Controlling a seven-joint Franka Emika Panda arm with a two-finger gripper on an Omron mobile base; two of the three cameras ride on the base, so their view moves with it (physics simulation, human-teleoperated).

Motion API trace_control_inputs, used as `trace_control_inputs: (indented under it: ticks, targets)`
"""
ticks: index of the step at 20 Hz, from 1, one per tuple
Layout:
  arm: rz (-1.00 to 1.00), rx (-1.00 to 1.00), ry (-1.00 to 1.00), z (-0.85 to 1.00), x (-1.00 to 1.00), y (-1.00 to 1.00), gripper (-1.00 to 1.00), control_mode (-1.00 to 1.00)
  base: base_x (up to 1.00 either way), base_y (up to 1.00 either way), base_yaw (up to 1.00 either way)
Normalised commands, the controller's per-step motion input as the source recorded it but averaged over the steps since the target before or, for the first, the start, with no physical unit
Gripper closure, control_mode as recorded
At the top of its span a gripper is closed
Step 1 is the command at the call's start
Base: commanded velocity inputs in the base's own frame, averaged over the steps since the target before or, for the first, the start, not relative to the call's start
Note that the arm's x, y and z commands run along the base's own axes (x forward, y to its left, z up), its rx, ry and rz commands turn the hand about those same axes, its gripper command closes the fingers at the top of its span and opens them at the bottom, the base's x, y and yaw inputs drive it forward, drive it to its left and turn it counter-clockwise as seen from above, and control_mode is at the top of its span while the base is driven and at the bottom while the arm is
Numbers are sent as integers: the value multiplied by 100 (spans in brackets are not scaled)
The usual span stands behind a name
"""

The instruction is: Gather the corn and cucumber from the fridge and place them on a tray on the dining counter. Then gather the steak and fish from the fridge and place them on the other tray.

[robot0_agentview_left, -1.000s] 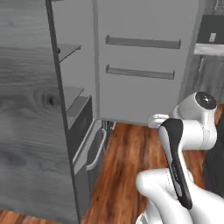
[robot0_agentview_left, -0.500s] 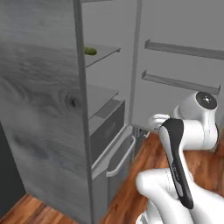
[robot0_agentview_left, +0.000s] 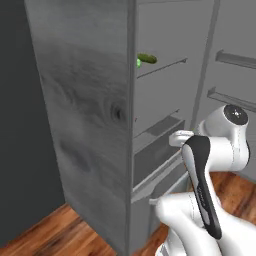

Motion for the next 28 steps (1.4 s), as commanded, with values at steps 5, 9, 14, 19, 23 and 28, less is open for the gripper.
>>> trace_control_inputs:
  ticks: [5,9,14,19,23,28]
  targets:
    - [0,0,0,0,0,0,-100,100,30,-15,38]
    - [0,0,0,0,0,0,-100,100,6,-34,34]
    - [0,0,0,0,0,0,-100,100,6,-50,33]
    - [0,0,0,0,0,0,-100,100,9,-63,32]
    - [0,0,0,0,0,0,-100,100,12,-65,29]
    - [0,0,0,0,0,0,-100,100,22,-57,27]
